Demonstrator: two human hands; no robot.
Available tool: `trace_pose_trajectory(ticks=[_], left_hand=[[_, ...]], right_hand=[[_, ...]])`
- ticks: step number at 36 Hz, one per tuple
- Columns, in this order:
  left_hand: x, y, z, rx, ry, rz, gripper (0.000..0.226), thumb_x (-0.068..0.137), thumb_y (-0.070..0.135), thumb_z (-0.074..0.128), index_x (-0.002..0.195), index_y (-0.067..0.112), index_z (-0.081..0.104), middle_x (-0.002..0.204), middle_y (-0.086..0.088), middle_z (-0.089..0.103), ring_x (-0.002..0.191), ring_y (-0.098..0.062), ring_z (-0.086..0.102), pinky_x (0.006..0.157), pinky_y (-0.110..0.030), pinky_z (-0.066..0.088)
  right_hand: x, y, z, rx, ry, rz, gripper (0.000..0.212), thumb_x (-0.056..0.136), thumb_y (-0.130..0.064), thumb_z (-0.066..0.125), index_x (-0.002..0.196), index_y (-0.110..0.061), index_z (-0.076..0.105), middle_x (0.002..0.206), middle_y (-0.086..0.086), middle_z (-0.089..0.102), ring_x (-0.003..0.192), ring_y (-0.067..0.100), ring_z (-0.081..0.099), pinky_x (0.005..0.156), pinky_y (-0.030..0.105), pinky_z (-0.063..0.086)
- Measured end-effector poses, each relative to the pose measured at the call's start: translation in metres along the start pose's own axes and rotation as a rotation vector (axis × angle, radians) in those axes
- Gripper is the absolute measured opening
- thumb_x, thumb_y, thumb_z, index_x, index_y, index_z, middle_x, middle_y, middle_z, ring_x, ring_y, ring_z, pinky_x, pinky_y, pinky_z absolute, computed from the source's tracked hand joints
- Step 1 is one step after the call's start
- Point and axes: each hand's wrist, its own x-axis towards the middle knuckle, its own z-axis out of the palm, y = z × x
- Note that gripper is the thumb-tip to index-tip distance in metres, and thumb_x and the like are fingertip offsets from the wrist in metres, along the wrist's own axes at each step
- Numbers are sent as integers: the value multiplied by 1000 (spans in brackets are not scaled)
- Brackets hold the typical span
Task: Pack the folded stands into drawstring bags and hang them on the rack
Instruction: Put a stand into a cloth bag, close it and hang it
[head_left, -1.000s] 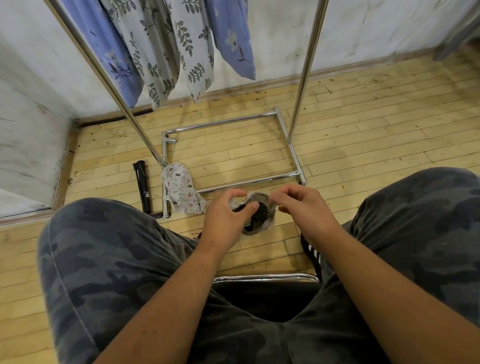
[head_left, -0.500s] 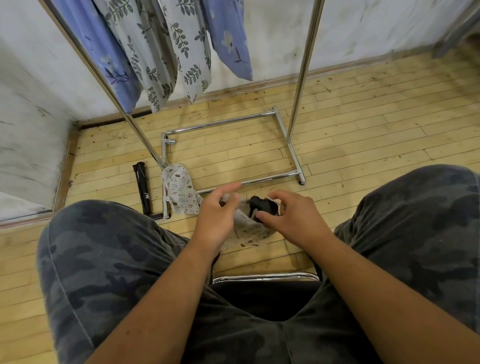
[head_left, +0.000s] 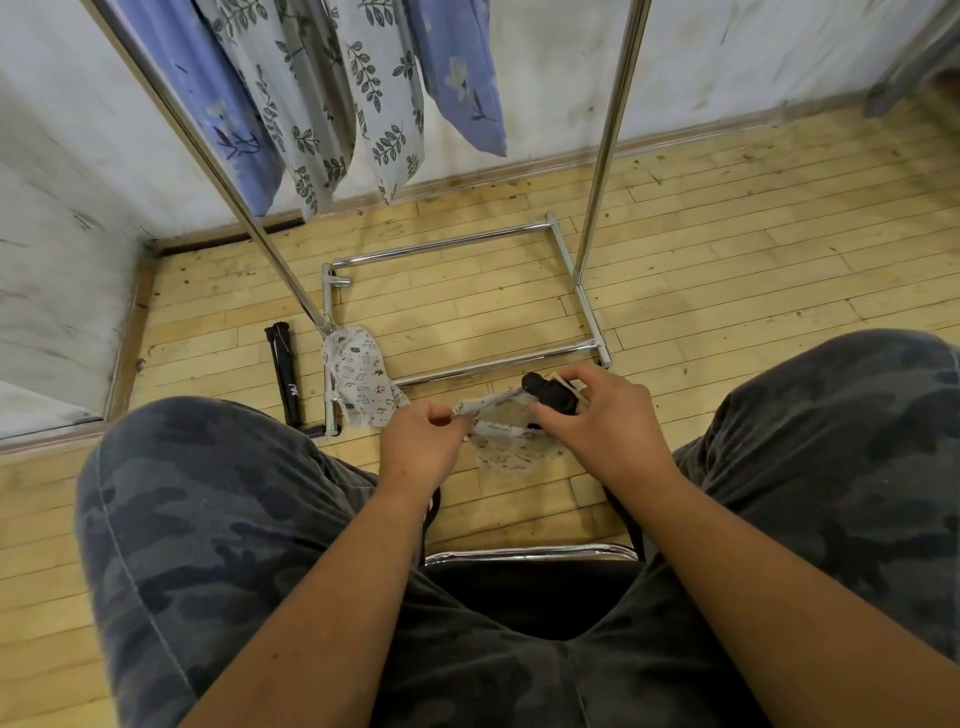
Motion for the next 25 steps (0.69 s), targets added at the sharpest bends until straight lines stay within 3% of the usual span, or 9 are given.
trace_pose_trajectory(ticks=[4, 9, 12, 15, 19, 21, 25], left_hand=[[0, 2, 0, -164, -52, -50, 12, 91, 24, 76, 82, 31, 73, 84, 0, 77, 85, -21, 76, 86, -44, 63], [-1, 4, -1, -281, -54, -90, 21, 92, 14, 75, 81, 32, 73, 85, 1, 79, 85, -16, 77, 89, -40, 63], [-2, 6, -4, -280, -19, -91, 12, 90, 16, 76, 96, 26, 79, 85, 0, 79, 86, -19, 75, 89, -41, 62], [-2, 7, -5, -289, -6, -100, 16, 91, 16, 72, 97, 29, 80, 86, 0, 78, 82, -17, 72, 84, -39, 61], [-2, 9, -5, -294, 31, -114, 17, 96, 25, 65, 101, 24, 81, 87, 3, 76, 79, -18, 66, 76, -35, 55], [-3, 10, -7, -291, 42, -141, 17, 96, 25, 63, 97, 20, 79, 82, -3, 71, 75, -20, 60, 74, -36, 53], [-5, 14, -5, -216, 20, -136, 23, 99, 24, 54, 94, 18, 76, 87, -9, 71, 81, -23, 63, 86, -46, 59]], right_hand=[[1, 1, 0, -9, 15, 8, 34, 88, -42, 80, 115, -24, 69, 89, -10, 70, 67, -6, 59, 53, 6, 45], [2, 3, 0, -38, 21, 0, 42, 87, -44, 80, 122, -23, 69, 101, -4, 75, 76, 4, 64, 62, 11, 48], [1, 3, -1, -59, 16, 18, 46, 89, -42, 79, 128, -20, 67, 110, 0, 75, 84, 8, 63, 73, 20, 53], [2, 4, -1, -74, -1, 38, 45, 88, -43, 79, 125, -21, 68, 107, 0, 75, 84, 12, 66, 73, 26, 56], [2, 5, 0, -79, -1, 42, 45, 88, -43, 79, 126, -21, 68, 106, 0, 75, 84, 12, 65, 70, 23, 54], [2, 4, 0, -84, 0, 37, 45, 89, -43, 78, 127, -21, 68, 106, -1, 75, 84, 11, 65, 71, 22, 52], [1, 4, 0, -80, 14, 33, 48, 88, -44, 79, 129, -21, 68, 110, 0, 75, 88, 12, 67, 76, 24, 56]])
